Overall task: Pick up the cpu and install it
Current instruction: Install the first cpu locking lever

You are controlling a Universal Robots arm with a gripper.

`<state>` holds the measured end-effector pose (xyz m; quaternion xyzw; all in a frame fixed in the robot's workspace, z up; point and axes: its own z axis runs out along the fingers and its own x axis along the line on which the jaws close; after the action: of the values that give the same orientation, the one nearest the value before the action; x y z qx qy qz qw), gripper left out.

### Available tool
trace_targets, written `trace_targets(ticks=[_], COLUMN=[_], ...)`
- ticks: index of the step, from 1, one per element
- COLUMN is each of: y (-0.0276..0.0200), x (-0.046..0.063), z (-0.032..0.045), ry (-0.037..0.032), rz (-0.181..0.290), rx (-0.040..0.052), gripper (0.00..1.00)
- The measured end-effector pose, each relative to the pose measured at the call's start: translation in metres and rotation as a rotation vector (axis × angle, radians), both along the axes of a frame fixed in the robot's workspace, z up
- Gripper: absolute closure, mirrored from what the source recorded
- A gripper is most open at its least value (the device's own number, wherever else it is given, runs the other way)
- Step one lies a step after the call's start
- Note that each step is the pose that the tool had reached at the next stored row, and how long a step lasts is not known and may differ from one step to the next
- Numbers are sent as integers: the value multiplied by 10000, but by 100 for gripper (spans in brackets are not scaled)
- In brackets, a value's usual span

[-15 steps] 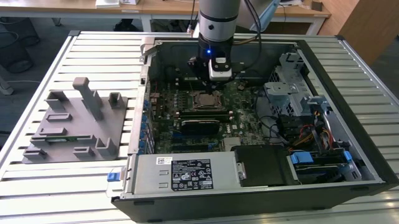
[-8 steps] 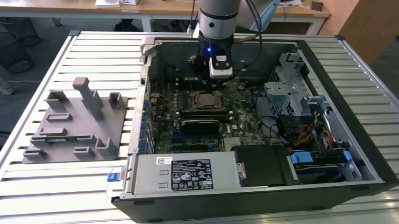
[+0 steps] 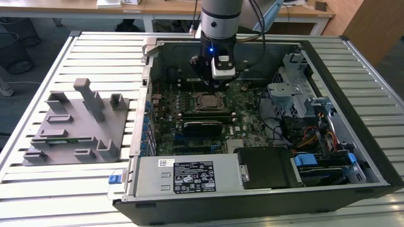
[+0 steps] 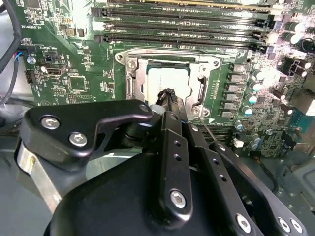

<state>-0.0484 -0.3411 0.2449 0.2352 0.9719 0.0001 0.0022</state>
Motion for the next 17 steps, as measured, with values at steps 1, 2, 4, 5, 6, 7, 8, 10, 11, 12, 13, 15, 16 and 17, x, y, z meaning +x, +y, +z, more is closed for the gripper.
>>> trace_targets(ticks=[1,2,4,5,6,7,8,10,11,12,13,15,16,17], y=[0,0,0,0,0,0,0,0,0,0,0,0,0,1], x=[-4,-9,-23,-32,-36,-40,-46,-64,-77,-93,-111,-142,-155,-165], z=[4,10,38,50,64,77,86,94,95,95,95,95,95,95], ry=[1,0,0,0,-1,0,0,-1,-1,-2,-1,-1,-1,-1], rz=[37,73,115,131,139,147,156,182,200,219,239,299,345,412], rx=[0,0,0,0,1,1,0,1,2,2,0,-2,-3,-4], gripper=[89,89,89,89,89,89,89,89,89,89,89,89,89,89])
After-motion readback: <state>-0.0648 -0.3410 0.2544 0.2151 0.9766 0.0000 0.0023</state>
